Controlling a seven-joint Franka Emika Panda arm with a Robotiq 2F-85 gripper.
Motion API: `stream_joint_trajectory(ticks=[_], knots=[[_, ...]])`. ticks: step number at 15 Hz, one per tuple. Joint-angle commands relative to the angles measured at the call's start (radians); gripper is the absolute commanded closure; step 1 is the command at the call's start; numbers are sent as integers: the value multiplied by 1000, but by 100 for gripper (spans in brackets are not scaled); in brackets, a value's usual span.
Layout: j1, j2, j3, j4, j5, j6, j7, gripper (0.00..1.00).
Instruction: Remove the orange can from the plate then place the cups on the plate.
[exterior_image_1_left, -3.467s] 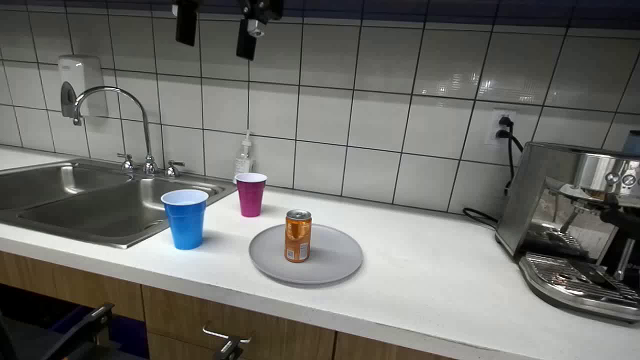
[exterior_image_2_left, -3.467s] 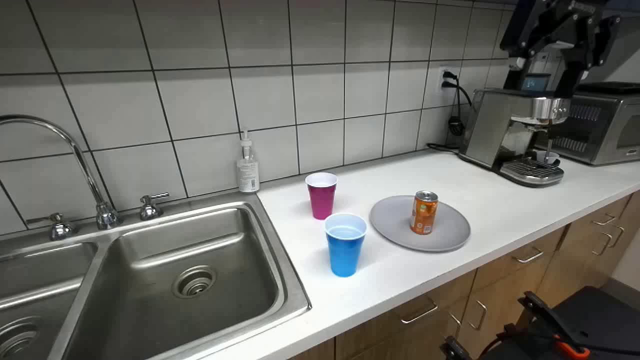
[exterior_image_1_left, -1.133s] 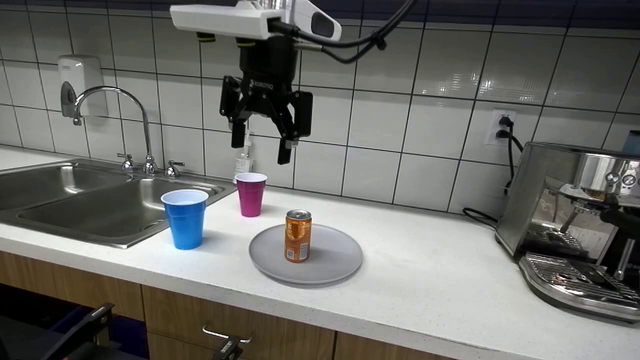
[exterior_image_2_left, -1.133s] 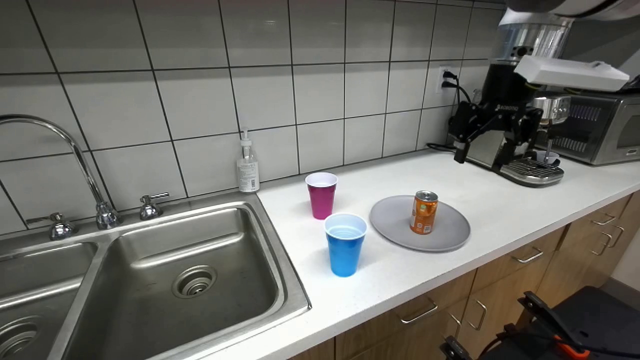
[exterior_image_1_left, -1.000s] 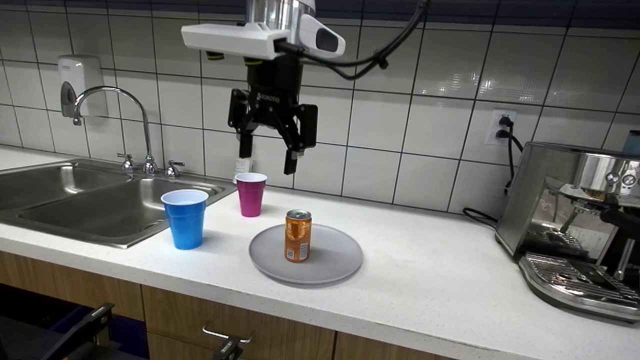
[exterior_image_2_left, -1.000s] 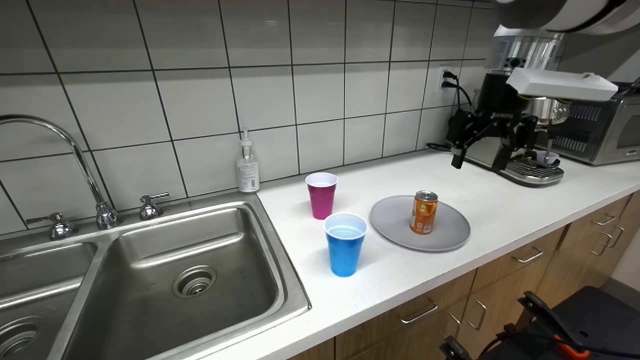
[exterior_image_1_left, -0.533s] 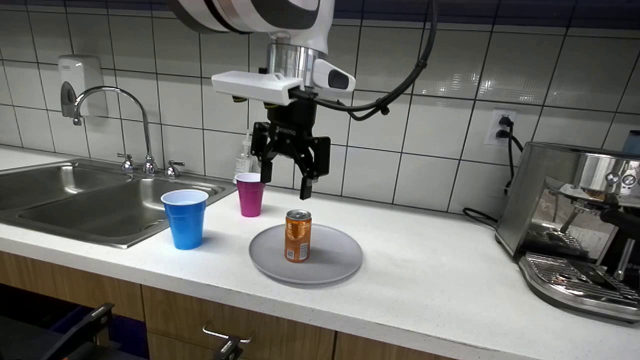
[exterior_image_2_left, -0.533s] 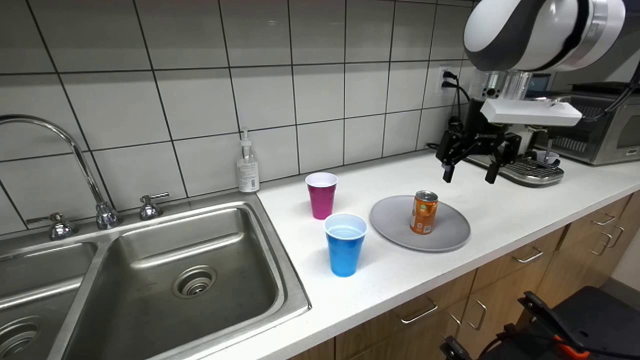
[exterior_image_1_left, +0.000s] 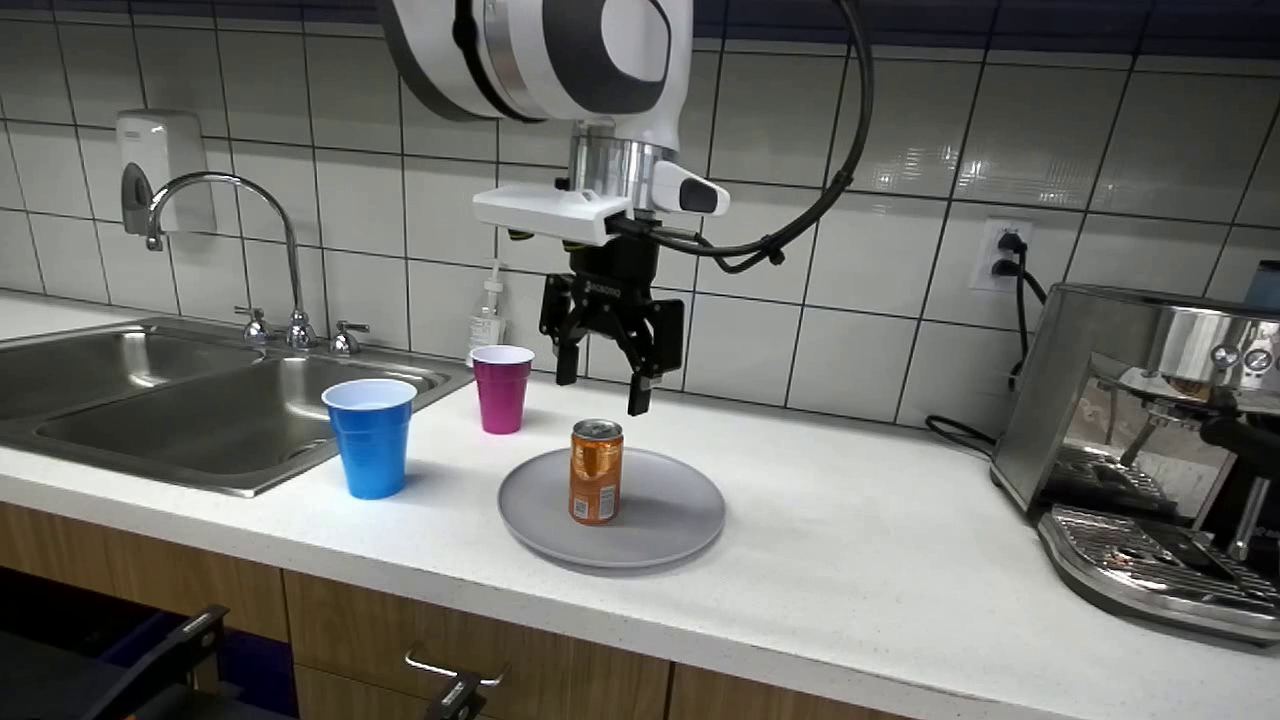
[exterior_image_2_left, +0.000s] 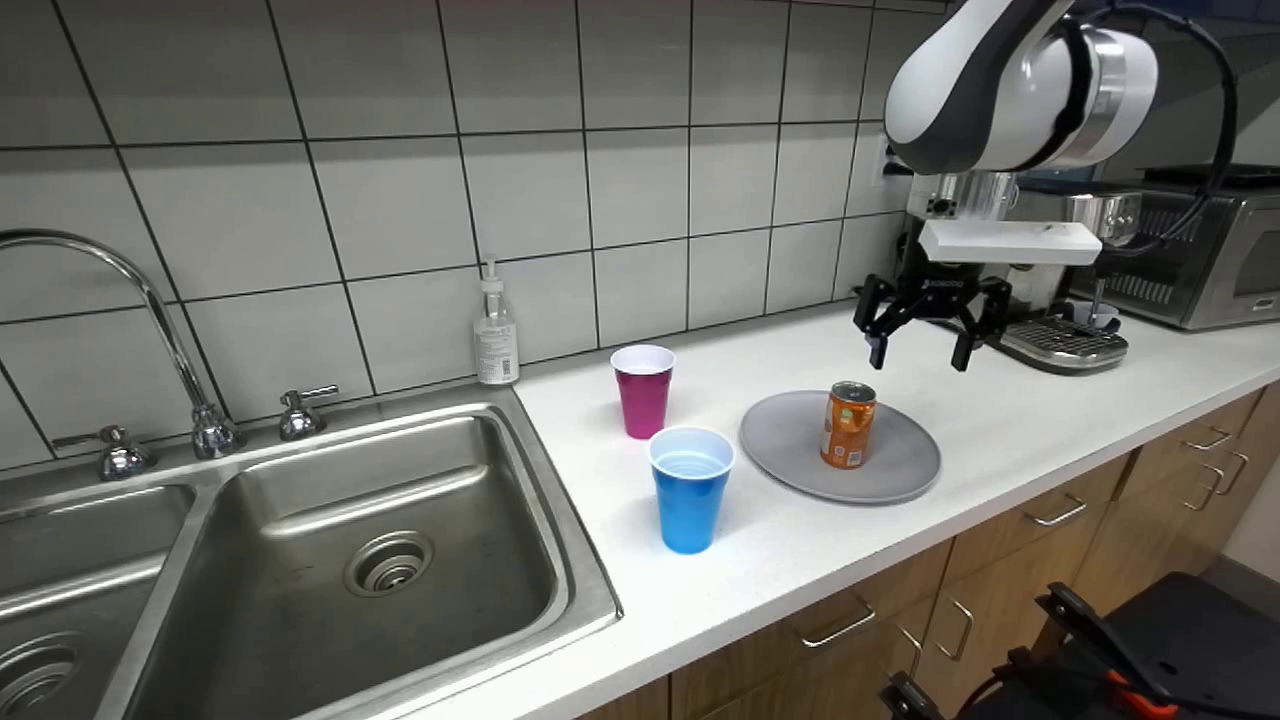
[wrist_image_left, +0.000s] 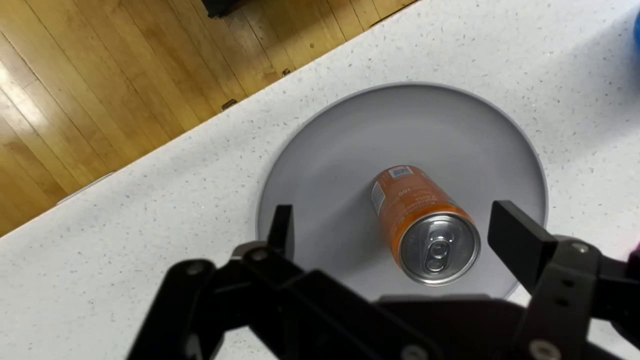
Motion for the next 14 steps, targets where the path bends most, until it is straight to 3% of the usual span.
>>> stream_joint_trajectory(ticks=[1,14], knots=[[-7,79,20,76,-2,-3,57,0],[-6,83,16,70,4,4,30,0]])
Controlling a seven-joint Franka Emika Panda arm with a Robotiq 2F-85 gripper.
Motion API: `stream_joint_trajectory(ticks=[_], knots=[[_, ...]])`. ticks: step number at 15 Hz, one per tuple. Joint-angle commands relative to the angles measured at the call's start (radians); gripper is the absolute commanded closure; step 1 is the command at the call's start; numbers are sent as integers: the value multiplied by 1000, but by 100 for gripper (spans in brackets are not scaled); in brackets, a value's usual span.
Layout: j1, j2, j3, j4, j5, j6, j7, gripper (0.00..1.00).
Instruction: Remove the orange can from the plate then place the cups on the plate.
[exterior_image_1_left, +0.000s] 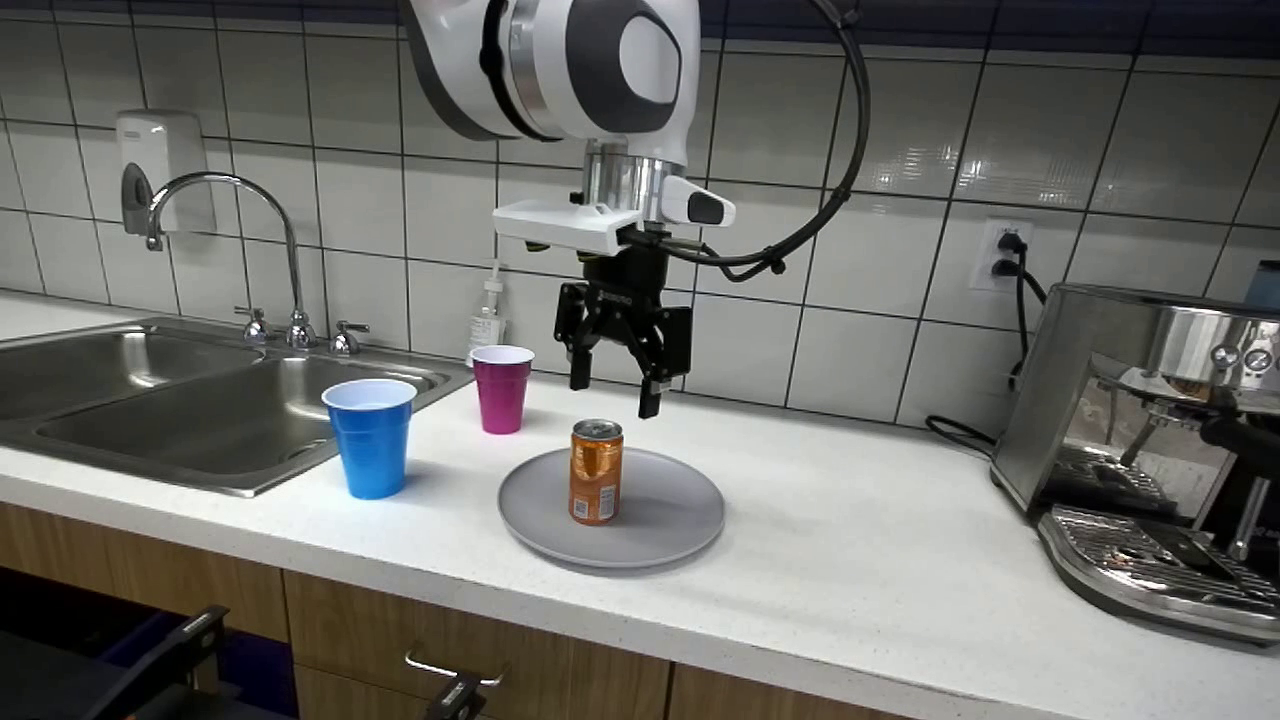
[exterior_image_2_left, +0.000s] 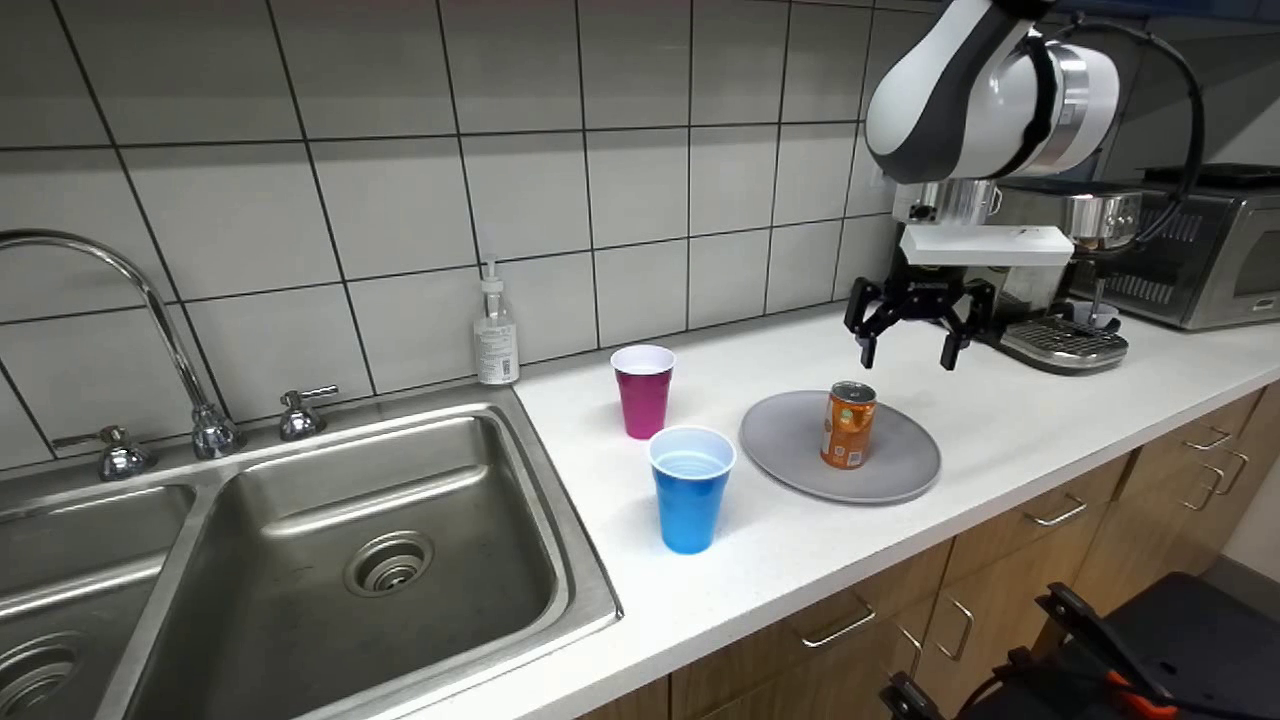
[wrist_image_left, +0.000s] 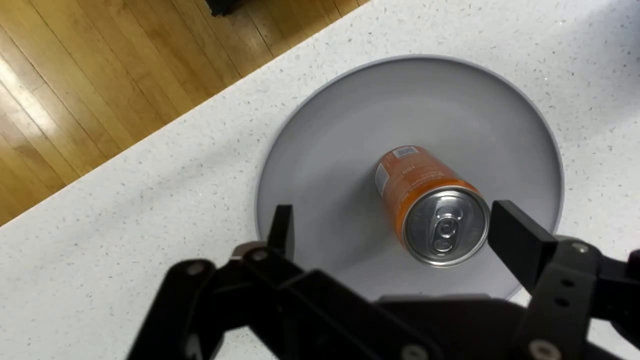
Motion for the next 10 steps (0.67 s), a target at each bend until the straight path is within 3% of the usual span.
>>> stream_joint_trajectory(ticks=[1,10], knots=[[-5,15,13,9,9,12,1,0],[13,71,30,27,18,69,14,0]])
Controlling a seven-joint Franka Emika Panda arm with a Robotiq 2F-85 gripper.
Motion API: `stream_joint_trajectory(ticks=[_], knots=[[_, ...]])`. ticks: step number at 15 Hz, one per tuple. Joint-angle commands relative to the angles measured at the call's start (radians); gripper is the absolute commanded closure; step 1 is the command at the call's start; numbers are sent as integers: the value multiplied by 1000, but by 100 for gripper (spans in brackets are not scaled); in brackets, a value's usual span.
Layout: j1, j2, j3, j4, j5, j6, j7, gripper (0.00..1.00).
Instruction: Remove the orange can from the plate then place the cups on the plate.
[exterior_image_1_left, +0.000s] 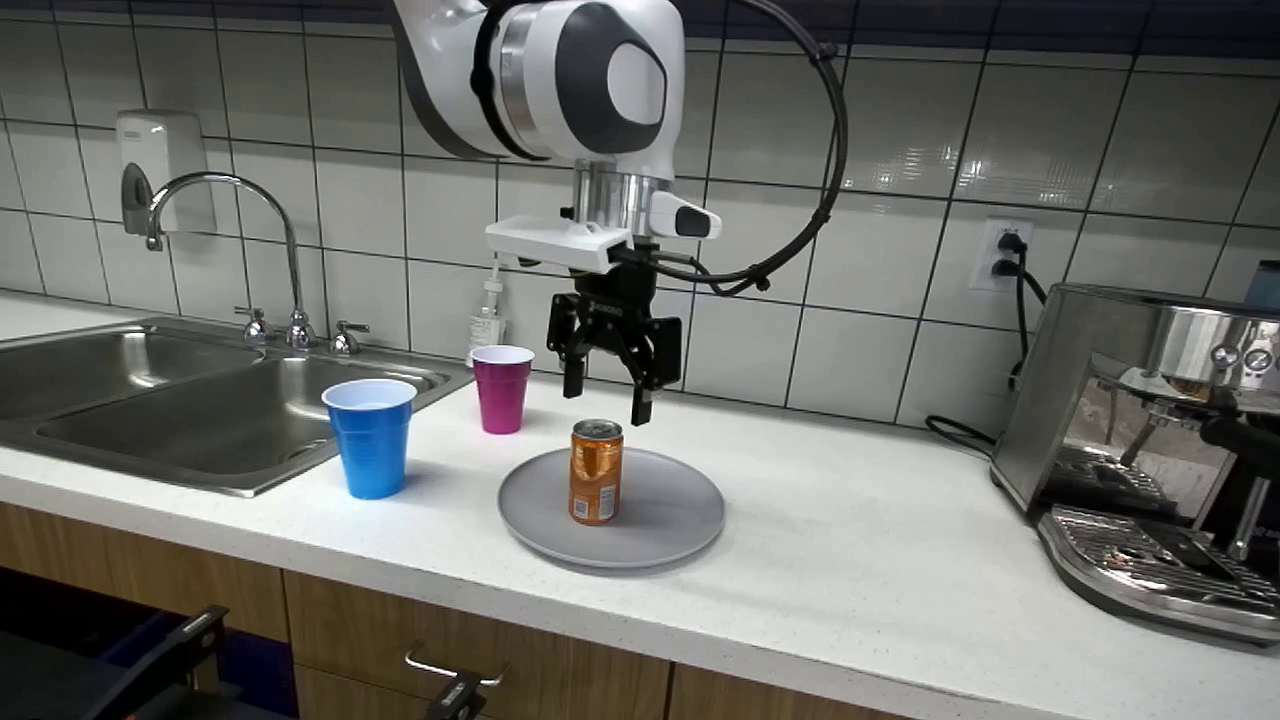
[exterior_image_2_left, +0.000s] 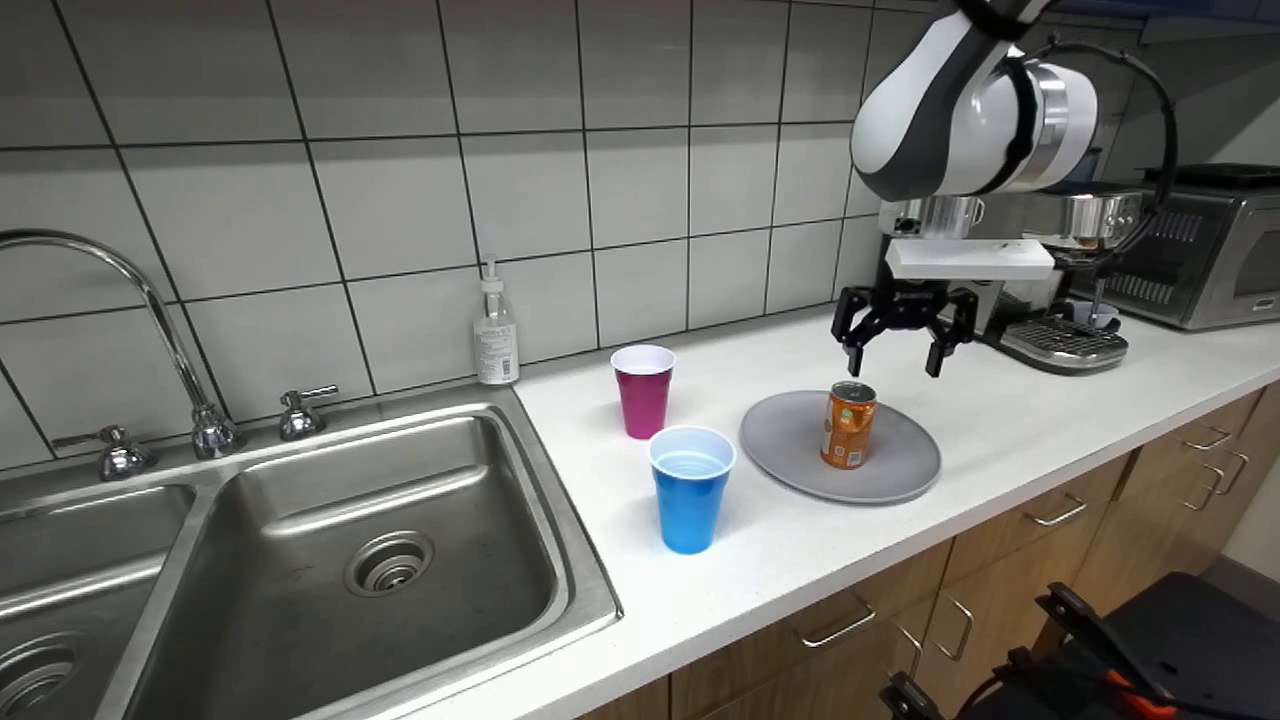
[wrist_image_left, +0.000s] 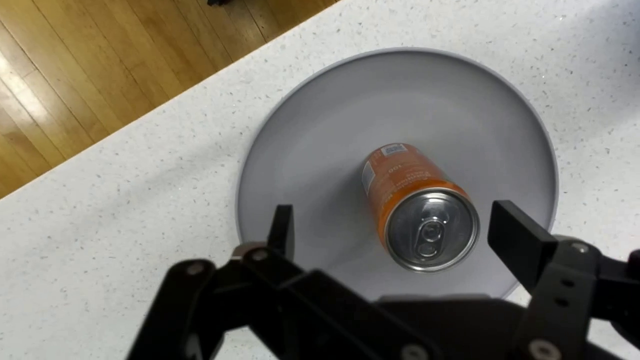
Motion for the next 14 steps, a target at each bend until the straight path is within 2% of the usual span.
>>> stream_joint_trajectory(ticks=[1,14], knots=[[0,40,18,28,18,24,12,0],[24,162,28,98,5,57,58,0]])
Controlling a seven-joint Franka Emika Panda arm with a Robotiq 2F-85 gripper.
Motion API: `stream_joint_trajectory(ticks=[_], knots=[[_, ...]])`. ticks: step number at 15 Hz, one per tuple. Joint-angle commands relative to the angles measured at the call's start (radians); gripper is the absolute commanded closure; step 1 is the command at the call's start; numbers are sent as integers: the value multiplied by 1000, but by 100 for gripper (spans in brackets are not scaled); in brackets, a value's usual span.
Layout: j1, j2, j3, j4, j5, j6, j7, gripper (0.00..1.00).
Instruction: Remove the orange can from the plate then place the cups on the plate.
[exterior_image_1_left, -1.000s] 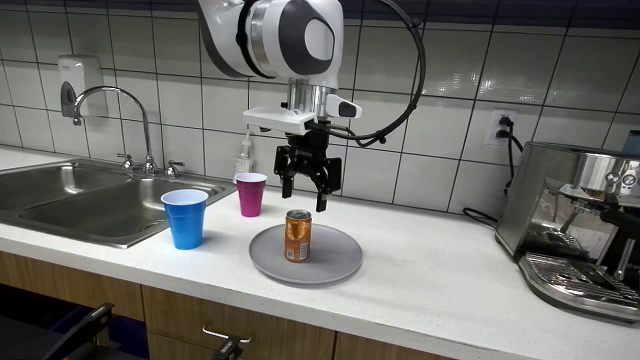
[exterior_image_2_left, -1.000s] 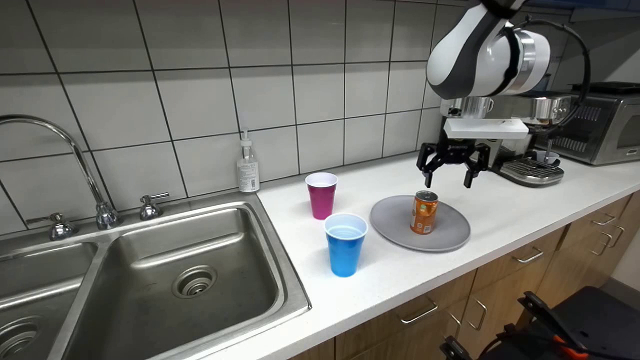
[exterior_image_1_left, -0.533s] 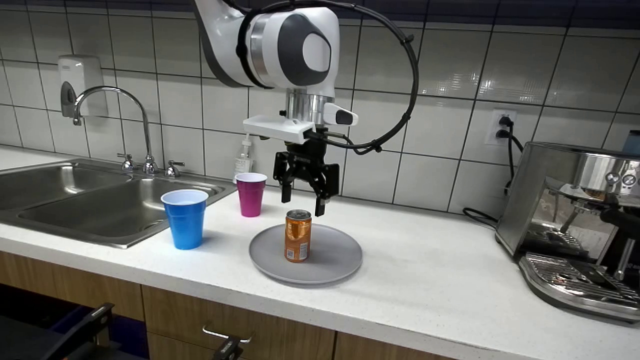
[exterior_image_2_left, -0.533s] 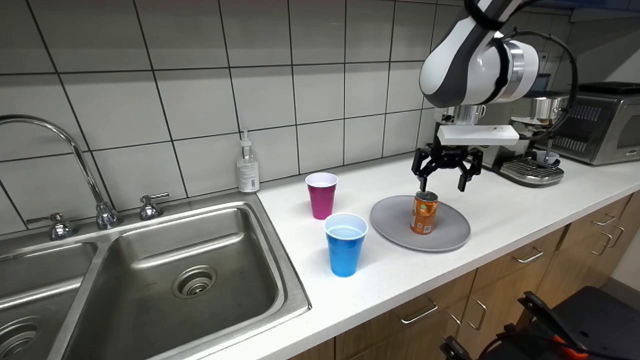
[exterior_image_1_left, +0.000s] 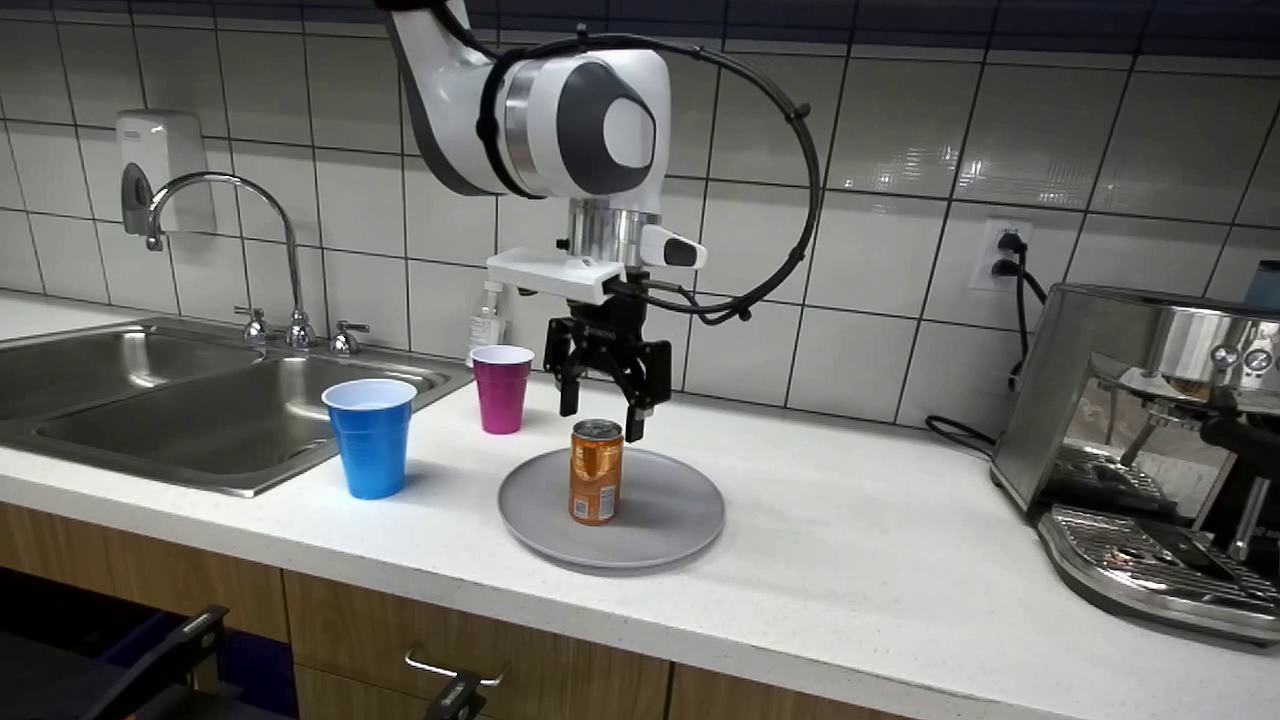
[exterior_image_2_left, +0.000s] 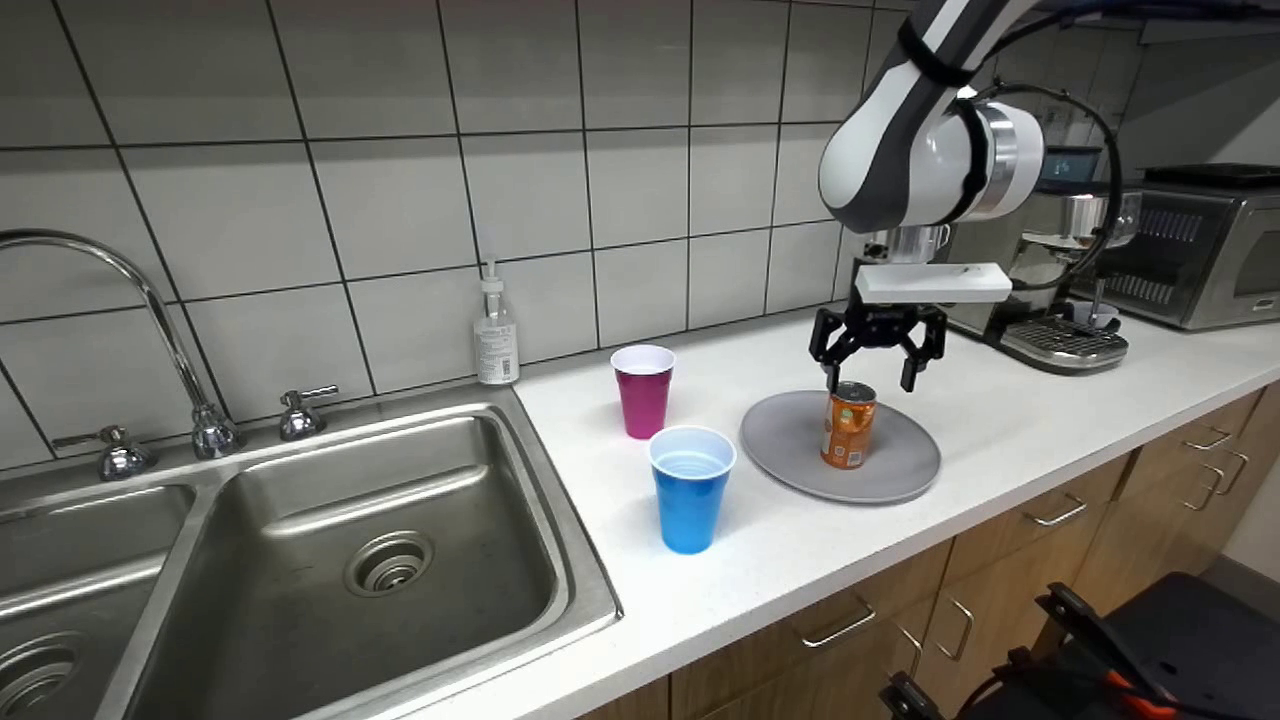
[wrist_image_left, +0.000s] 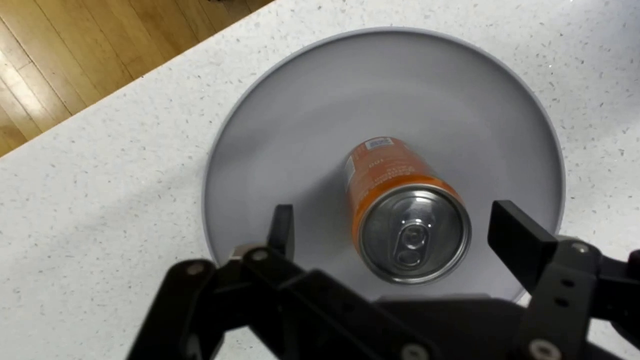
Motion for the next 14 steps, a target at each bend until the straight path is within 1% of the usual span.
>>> stream_joint_trajectory(ticks=[1,7,8,9,10,11,14], knots=[[10,59,5,43,-6,27,55,0],[22,115,-1,73,-9,33,79,0],[23,120,-2,76,-11,31,78,1],[24,125,-3,78,-13,34,79,26],[26,129,-5,79,-16,34,80,26],[27,132,-5,81,-16,32,79,30],[30,140,-6,84,-18,30,80,55]])
